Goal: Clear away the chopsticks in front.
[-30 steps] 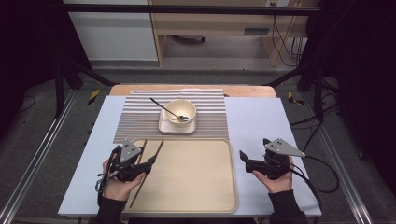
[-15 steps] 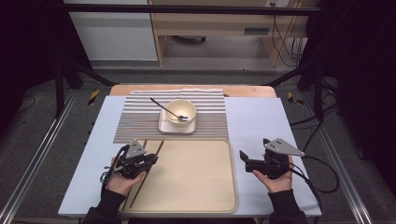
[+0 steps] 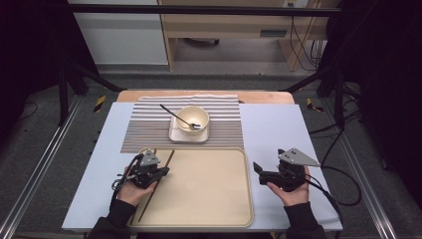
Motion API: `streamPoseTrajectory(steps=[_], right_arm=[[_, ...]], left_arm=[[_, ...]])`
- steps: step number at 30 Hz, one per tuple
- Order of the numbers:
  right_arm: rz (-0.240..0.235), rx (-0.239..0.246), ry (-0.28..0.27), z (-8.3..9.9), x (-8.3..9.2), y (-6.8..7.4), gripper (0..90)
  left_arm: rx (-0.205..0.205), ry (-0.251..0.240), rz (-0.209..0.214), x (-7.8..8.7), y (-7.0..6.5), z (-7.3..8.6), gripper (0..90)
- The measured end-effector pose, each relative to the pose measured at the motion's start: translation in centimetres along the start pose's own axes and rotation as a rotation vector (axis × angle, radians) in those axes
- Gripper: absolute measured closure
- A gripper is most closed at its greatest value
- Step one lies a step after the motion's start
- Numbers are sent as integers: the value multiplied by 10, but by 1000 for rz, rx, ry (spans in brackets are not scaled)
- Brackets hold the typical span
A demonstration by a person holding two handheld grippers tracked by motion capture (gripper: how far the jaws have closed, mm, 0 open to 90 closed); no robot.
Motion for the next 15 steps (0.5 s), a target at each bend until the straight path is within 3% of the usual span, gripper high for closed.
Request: streamPoseTrajectory(steps=[8, 15], right_arm=[[-3, -1, 0, 0, 0, 1, 54], [0, 6, 3, 1, -1, 1, 55]], left_arm=[[1, 19, 4, -5, 4, 4, 893], [12, 24, -29, -3, 10, 6, 893]])
Point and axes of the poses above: each handheld gripper's, and its own axes: x roughly backward along the jaws, z roughly out of its underside, y roughly to its left, the point moved 9 cm from there along -x, roughly forward along the jaws, and after that the axes turned 7 degrees about y, right-handed, at the moved point
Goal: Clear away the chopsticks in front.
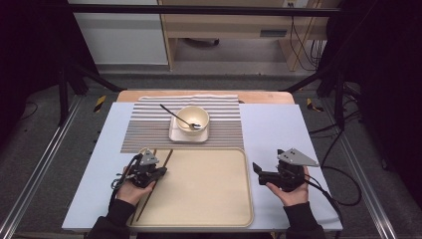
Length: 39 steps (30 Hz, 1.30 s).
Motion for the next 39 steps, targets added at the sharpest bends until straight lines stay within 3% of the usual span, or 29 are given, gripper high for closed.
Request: streamPoseTrajectory(steps=[23, 39], right_arm=[[6, 10, 14, 2, -3, 0, 54], [11, 4, 10, 2, -1, -1, 54]], left_arm=[[86, 7, -78, 7, 25, 10, 893], [93, 14, -106, 10, 29, 14, 892]])
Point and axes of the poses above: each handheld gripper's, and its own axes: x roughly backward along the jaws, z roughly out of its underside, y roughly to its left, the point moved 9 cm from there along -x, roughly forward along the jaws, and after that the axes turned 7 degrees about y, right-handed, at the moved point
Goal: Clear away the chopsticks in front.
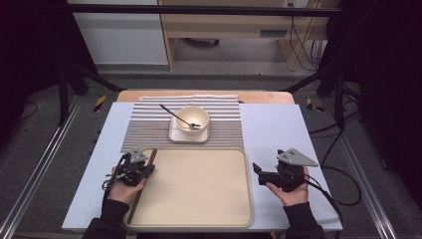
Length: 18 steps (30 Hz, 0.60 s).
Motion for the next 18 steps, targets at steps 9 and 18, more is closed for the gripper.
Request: streamPoseTrajectory(steps=[9, 18], right_arm=[[2, -2, 3, 0, 0, 0, 53], [6, -7, -4, -1, 2, -2, 53]], left_arm=[[24, -82, 6, 14, 2, -9, 858], [27, -180, -2, 37, 1, -26, 648]])
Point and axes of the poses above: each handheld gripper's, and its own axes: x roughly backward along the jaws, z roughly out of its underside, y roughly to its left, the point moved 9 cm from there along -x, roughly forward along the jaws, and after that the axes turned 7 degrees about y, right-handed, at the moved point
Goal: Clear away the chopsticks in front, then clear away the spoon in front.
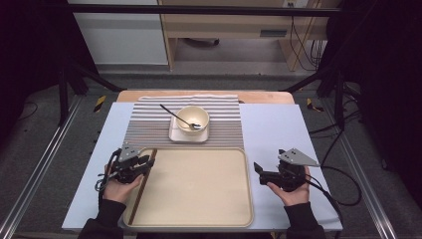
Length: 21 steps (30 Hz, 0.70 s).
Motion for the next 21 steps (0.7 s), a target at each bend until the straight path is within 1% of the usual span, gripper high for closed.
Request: streamPoseTrajectory(steps=[4, 10, 12, 14, 17, 21], right_arm=[[2, -8, -4, -1, 1, -1, 53], [5, -12, -17, -3, 3, -2, 53], [2, -14, -16, -3, 3, -2, 53], [5, -6, -9, -2, 2, -2, 53], [2, -8, -10, -2, 1, -2, 53], [3, -9, -11, -2, 2, -3, 53]], left_arm=[[6, -52, -16, 7, -1, -9, 528], [2, -96, -19, 15, -2, -22, 402], [1, -108, -19, 18, -2, -26, 381], [1, -113, -15, 21, -1, -30, 361], [10, -136, -13, 24, 0, -37, 349], [2, -152, -13, 25, 1, -48, 338]])
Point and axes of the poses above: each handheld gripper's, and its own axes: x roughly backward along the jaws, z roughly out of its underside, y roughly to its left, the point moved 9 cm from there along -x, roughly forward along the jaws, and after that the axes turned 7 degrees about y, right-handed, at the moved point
